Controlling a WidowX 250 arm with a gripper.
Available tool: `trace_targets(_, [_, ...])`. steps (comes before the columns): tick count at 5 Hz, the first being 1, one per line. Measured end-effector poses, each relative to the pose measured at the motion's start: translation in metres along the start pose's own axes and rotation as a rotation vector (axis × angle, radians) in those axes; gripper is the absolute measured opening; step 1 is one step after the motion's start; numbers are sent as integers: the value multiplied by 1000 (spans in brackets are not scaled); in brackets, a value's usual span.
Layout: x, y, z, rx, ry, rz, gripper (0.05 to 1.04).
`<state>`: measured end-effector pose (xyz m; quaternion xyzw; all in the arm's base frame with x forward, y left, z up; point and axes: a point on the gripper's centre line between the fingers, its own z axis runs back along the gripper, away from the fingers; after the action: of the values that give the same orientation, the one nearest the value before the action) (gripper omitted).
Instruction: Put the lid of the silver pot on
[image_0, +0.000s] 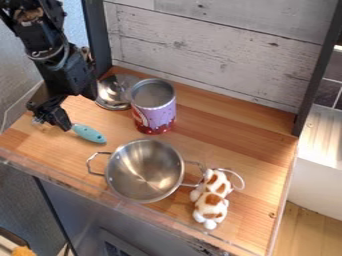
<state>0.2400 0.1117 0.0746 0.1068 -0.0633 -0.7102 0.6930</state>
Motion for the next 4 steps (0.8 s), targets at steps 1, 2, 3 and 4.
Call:
trace_targets(1, [1,-2,-5,-16,-12,9,1001])
trace_targets(2, [-8,3,-9,-19,-21,65,1001])
trace_targets(3, [-14,15,-13,-26,-39,110,1001])
trace_targets(4, [-19,34,-19,-24,-64,146,1001])
